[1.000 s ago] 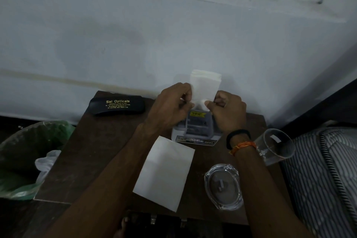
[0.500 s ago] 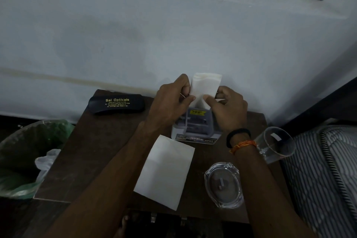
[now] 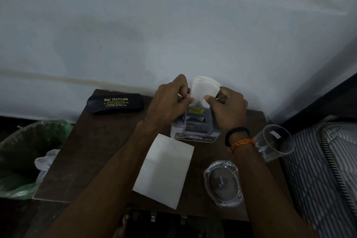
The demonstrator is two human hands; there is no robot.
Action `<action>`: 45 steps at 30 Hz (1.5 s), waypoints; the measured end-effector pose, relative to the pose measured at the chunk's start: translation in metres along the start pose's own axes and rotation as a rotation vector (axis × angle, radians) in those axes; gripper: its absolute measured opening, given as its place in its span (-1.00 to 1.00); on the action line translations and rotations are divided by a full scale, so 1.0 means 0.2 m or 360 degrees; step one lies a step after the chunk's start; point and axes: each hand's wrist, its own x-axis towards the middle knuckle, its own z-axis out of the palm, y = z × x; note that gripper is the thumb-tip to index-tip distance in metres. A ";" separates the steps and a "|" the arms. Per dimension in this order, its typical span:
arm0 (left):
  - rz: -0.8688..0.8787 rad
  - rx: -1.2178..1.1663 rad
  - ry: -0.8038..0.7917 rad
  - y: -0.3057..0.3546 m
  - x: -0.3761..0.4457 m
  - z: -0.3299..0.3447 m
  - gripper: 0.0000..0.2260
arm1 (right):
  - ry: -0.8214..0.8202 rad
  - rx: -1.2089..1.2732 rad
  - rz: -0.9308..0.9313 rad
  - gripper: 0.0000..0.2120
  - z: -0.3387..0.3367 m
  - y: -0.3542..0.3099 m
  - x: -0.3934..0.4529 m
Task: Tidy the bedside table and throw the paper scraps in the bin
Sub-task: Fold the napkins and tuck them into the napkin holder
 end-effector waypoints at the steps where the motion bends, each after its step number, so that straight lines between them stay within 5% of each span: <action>1: 0.0006 0.0009 0.0016 0.00 0.00 0.00 -0.73 | 0.0003 -0.0005 -0.0011 -0.83 0.00 0.00 0.00; 19: 0.0019 0.0124 -0.0007 -0.01 -0.01 0.01 -0.72 | -0.0043 -0.0087 -0.0005 -0.83 0.00 0.02 -0.01; 26: 0.0009 0.0028 -0.0055 0.01 -0.02 -0.01 -0.71 | -0.0092 -0.0115 -0.0045 -0.66 0.00 0.03 -0.02; 29: -0.0040 -0.0043 -0.0020 0.01 -0.03 -0.05 -0.75 | 0.0075 -0.0058 -0.0055 -0.53 -0.01 0.02 -0.04; 34: -0.0194 -0.0037 0.0130 0.00 -0.14 -0.13 -0.84 | 0.0386 -0.0120 -0.0388 -0.83 -0.04 -0.11 -0.17; 38: -0.0385 0.0033 -0.0084 -0.02 -0.27 -0.19 -0.84 | 0.0079 -0.0215 -0.0583 -0.87 0.02 -0.18 -0.34; 42: -0.0572 0.0311 -0.0499 -0.04 -0.49 -0.24 -0.84 | -0.0764 -0.0488 -0.0437 -0.94 0.03 -0.16 -0.53; 45: -0.0692 0.0517 -0.0635 -0.03 -0.63 -0.25 -0.65 | -0.1002 -0.0859 -0.0211 -0.65 0.03 -0.14 -0.62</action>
